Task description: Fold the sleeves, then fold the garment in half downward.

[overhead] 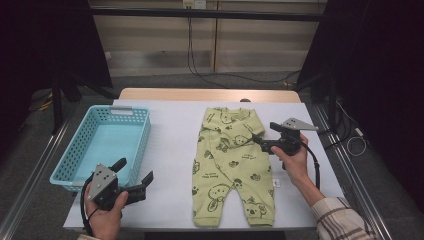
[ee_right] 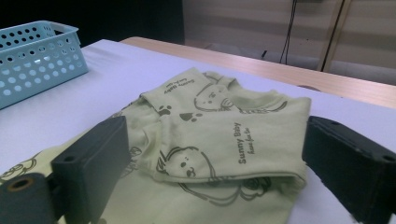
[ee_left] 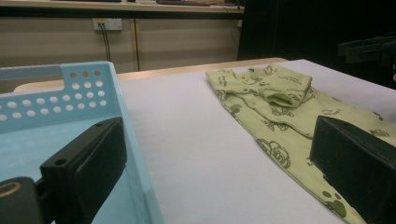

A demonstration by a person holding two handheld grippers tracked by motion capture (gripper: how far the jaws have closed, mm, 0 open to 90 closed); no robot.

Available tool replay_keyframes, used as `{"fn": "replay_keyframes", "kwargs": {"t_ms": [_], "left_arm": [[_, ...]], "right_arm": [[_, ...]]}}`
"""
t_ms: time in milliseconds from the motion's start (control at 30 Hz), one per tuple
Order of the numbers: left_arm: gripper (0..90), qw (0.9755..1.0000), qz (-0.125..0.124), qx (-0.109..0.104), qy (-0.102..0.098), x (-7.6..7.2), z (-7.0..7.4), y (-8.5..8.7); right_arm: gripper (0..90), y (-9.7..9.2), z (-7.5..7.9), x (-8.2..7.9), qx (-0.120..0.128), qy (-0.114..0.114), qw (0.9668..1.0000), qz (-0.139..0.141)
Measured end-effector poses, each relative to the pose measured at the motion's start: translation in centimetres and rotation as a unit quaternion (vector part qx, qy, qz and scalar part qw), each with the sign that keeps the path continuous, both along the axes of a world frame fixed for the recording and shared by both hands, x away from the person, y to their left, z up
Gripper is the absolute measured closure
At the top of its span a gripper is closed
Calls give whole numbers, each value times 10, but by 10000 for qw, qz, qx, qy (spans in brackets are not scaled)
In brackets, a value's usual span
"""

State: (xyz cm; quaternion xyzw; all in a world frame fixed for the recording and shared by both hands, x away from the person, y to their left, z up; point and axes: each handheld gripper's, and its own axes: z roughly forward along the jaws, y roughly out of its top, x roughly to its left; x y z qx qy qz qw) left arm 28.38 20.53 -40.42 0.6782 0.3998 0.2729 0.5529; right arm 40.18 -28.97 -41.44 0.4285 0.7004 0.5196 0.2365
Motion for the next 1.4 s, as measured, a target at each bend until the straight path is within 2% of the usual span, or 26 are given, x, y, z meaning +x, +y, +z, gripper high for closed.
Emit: {"fn": "replay_keyframes", "kwargs": {"t_ms": [33, 167, 267, 300, 367, 400, 467, 600, 667, 700, 733, 900, 933, 967, 1033, 1167, 1267, 1333, 1400], "left_arm": [[39, 10000, -14, 76, -21, 0, 0, 0], [39, 9999, -103, 92, -58, -1, 2, -5], [39, 9997, -139, 173, -73, -1, 3, -8], [39, 9998, -141, 123, -100, 0, 3, -10], [38, 9995, -116, 271, -126, 0, 3, -11], [38, 9997, -105, 173, -150, 0, 3, -13], [38, 9995, -128, 242, -141, 1, 4, -13], [38, 9997, -134, 171, -151, 1, 4, -15], [38, 9996, -150, 224, -102, 2, 5, -15], [38, 9997, -191, 143, -80, 3, 4, -16], [38, 9996, -199, 168, -84, 3, 4, -16], [38, 9993, -287, 238, -102, 2, 5, -19], [38, 9994, -285, 173, -105, 2, 5, -20], [38, 9993, -307, 191, -79, 2, 5, -21], [38, 9993, -334, 172, -77, 3, 4, -24], [38, 9988, -436, 230, 18, 5, 2, -28], [38, 9984, -521, 176, 113, 7, 2, -34], [38, 9981, -580, 194, 95, 8, 3, -40], [38, 9975, -653, 256, 133, 8, 3, -46]], "right_arm": [[55, -1, 0, -3, 4, -14, 10000, -38], [53, -5, 0, -17, -131, -142, 9996, -184], [52, -7, -1, -28, -88, -230, 9993, -295], [52, -8, -1, -31, -72, -293, 9991, -313], [52, -9, -2, -37, -81, -337, 9987, -361], [52, -10, -2, -39, -58, -393, 9985, -364], [52, -11, -3, -45, -39, -444, 9983, -382], [52, -12, -3, -56, 71, -518, 9979, -385], [52, -14, -3, -61, 11, -584, 9976, -372], [52, -14, -3, -63, 56, -590, 9975, -383], [51, -16, -3, -66, 64, -603, 9975, -370], [50, -20, -6, -74, 103, -525, 9977, -408], [50, -20, -6, -74, 69, -528, 9977, -416], [49, -19, -6, -75, 121, -485, 9978, -429], [47, -20, -6, -77, 62, -462, 9981, -406], [43, -18, -5, -82, 41, -375, 9989, -288], [44, -16, -4, -84, 30, -337, 9991, -240], [47, -15, -4, -86, -39, -306, 9993, -229], [48, -15, -5, -88, 19, -265, 9994, -217]]}}
